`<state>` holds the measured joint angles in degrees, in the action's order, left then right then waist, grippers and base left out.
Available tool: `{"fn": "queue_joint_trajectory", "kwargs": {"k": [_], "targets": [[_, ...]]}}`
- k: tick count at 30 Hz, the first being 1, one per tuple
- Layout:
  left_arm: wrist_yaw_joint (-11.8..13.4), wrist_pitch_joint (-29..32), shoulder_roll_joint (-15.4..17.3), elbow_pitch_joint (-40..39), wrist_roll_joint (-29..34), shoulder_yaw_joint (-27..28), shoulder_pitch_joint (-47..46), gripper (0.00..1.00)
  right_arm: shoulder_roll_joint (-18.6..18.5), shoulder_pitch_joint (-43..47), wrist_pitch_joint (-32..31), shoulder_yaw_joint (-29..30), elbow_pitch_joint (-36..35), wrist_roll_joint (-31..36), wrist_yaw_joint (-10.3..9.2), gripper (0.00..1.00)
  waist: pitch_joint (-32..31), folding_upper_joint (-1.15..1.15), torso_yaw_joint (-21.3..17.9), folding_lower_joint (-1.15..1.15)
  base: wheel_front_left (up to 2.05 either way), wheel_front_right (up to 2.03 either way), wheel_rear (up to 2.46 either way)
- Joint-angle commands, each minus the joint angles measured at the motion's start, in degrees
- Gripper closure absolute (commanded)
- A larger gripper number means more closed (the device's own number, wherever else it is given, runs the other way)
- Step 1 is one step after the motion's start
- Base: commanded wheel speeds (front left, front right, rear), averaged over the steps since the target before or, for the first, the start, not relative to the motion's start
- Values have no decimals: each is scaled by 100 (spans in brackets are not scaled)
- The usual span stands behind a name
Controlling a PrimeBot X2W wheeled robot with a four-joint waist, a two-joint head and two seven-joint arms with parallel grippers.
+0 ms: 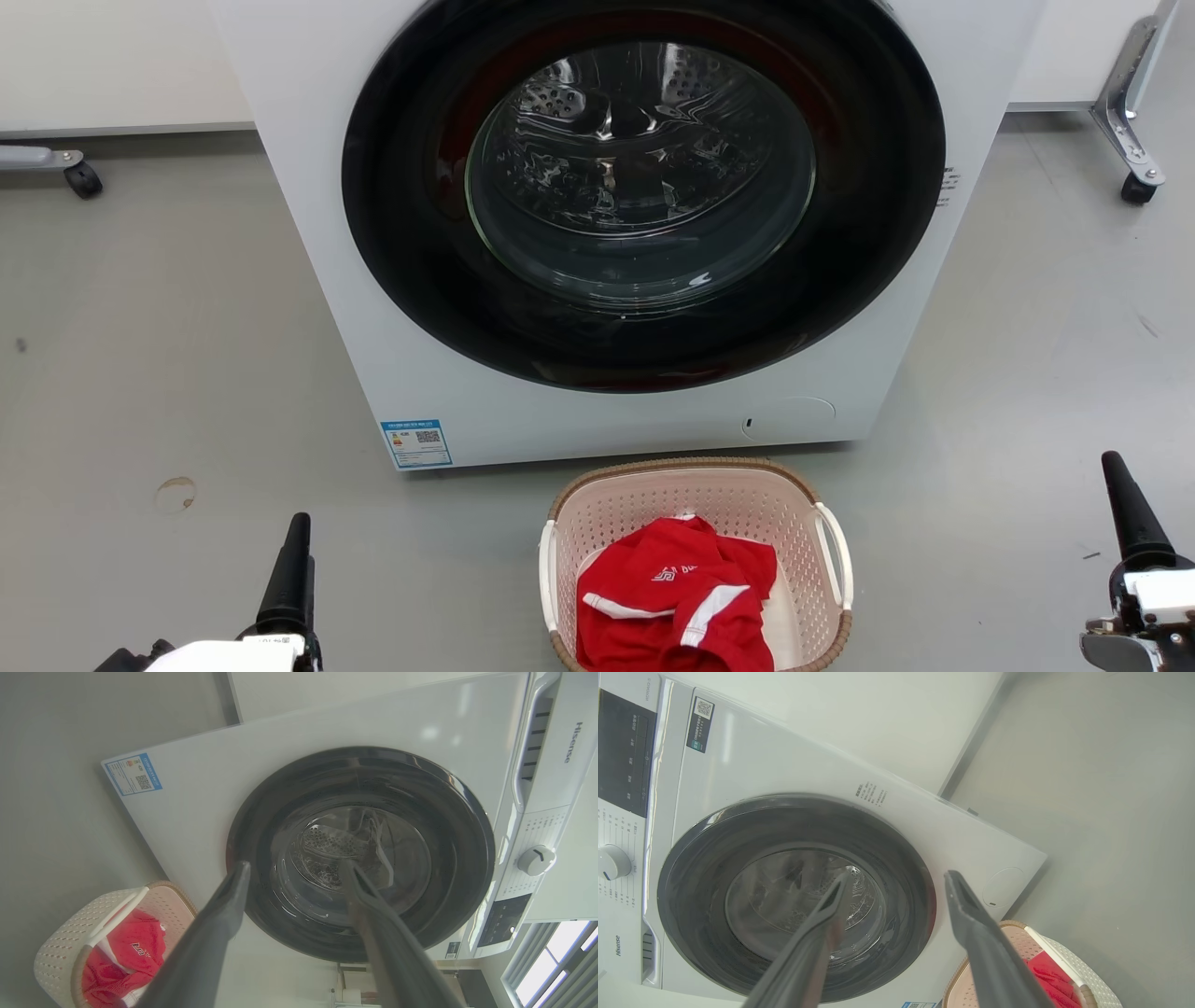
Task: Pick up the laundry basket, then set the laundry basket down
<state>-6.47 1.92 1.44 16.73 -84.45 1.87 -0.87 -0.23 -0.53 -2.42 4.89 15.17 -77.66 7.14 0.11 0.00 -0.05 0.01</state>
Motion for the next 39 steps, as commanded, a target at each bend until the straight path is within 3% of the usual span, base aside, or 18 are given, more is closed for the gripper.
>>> {"fn": "queue_joint_trajectory", "kwargs": {"k": [1,21,39], "targets": [[22,-55,69,-193,172,-1,-148,0,-174,-118,105,-13,-206,226,11,0,-1,0,2,-1,0,0,0],[219,-391,85,-335,1429,-226,-134,0,-313,-39,442,-453,-439,2198,16,0,-19,0,6,-1,0,0,0],[289,-677,97,-394,2299,-363,-118,0,-449,16,727,-847,-595,3418,20,0,-29,0,5,-1,0,0,0]]}}
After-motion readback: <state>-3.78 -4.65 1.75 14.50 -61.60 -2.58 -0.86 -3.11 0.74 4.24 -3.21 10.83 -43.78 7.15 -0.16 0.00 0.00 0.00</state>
